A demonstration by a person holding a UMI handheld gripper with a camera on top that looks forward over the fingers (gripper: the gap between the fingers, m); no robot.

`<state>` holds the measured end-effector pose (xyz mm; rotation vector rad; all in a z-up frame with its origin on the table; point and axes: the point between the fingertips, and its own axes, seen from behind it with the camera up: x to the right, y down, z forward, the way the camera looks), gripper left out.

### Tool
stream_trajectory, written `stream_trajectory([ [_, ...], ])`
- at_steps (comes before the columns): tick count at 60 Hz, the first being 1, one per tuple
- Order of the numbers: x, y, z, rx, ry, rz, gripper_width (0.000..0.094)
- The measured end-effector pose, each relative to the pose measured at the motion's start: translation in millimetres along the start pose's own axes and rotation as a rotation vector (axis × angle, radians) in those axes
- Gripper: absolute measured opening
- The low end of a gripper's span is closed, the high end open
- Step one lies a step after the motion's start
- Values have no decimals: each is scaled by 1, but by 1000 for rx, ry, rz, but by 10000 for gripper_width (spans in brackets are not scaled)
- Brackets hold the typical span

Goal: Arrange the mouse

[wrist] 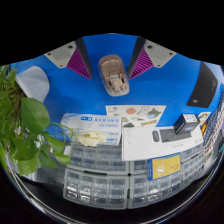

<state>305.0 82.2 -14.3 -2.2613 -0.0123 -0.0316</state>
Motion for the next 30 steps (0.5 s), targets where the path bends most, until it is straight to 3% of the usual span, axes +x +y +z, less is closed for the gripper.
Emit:
stream_trajectory([
  [8,-1,-12,17,-15,-23,28,657],
  [13,-3,-16,22,-20,-30,59,522],
  [24,-2,-17,26,-40,-12,71,437],
  [25,-2,-17,26,-41,-12,71,493],
  [26,-2,-18,26,-42,-12,71,403],
  [30,-2,-17,26,-50,-8,74,363],
])
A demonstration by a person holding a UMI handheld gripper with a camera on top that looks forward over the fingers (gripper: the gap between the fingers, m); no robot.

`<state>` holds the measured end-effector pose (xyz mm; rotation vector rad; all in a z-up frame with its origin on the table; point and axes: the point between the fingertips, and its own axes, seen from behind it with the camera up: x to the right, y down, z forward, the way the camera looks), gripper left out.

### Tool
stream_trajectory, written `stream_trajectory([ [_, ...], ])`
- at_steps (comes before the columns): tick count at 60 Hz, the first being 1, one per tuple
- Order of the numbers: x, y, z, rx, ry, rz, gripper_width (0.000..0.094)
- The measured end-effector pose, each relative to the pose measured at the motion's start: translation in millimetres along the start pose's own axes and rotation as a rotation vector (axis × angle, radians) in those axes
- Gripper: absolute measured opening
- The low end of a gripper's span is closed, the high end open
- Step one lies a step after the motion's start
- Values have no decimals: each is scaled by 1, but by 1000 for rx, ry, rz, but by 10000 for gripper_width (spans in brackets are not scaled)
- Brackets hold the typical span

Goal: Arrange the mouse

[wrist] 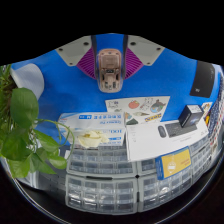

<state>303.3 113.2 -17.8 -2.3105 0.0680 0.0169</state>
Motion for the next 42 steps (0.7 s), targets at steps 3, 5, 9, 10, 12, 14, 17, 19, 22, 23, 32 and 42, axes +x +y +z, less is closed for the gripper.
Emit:
stream_trajectory([
  [3,0,1,0,-15,3,3,354],
  [5,0,1,0,-28,7,3,353],
  [9,-1,-4,-3,-42,20,19,352],
  [10,-2,-7,-6,-38,25,19,353],
  [12,-5,-20,-14,-11,38,20,351],
  [14,-10,-37,-25,22,51,19,351],
  [17,-22,-66,-46,76,70,22,355],
  [19,-34,-87,-61,117,75,20,354],
  [22,-58,-118,-86,171,81,14,355],
  [23,-67,-127,-94,195,83,14,355],
  [32,-166,-187,-155,319,53,16,354],
  [42,-283,-190,-176,344,-6,-25,353],
])
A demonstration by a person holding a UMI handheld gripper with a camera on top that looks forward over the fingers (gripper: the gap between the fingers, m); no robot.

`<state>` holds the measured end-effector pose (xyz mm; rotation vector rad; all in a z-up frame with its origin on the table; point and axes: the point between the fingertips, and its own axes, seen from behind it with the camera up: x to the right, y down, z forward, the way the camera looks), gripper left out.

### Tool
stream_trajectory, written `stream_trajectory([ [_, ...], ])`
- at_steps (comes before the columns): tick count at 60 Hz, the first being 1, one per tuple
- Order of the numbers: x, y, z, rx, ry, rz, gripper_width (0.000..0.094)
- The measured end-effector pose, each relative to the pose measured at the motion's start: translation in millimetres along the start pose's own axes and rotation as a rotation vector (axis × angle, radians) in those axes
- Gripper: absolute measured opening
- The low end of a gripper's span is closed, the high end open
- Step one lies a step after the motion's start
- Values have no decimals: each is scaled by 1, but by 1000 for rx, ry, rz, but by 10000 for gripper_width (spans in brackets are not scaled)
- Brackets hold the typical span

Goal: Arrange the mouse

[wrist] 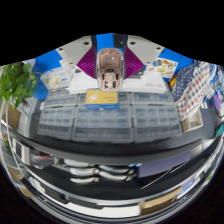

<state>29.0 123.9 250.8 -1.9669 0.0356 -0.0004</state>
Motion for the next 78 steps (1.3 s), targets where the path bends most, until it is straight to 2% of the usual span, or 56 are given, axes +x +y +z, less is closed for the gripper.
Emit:
stream_trajectory([
  [6,-60,36,8,-58,-40,-18,354],
  [14,-113,121,29,-189,-74,-41,350],
  [23,-135,208,47,-318,-75,-73,352],
  [32,-136,264,53,-411,-59,-76,355],
  [37,-136,264,54,-383,-54,-57,366],
  [47,-134,262,55,-375,-52,-25,481],
  [53,-122,254,50,-378,-14,-7,830],
  [54,-120,250,48,-372,-9,-2,858],
  [66,-104,175,1,-256,-18,50,861],
  [78,-69,116,-73,-175,-17,67,864],
])
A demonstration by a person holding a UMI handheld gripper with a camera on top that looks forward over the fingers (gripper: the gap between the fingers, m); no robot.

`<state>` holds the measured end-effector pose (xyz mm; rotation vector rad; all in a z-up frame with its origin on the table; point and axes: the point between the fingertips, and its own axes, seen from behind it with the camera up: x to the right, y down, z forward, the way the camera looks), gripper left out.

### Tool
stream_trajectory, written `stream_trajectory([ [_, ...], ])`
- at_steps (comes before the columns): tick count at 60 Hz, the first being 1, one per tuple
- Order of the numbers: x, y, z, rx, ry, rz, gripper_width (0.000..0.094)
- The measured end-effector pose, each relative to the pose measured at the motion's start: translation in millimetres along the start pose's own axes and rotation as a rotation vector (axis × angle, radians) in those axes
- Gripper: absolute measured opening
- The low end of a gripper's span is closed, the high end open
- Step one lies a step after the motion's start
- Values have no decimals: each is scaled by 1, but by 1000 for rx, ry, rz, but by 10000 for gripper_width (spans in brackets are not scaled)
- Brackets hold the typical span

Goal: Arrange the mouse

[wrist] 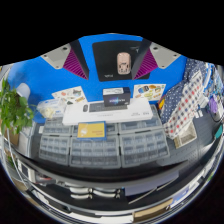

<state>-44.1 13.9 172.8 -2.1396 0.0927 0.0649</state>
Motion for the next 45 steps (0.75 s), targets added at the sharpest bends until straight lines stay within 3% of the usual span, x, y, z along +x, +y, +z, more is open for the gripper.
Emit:
stream_trajectory([
  [15,60,-10,-99,115,-17,-60,864],
  [45,137,64,-194,60,-51,-52,851],
])
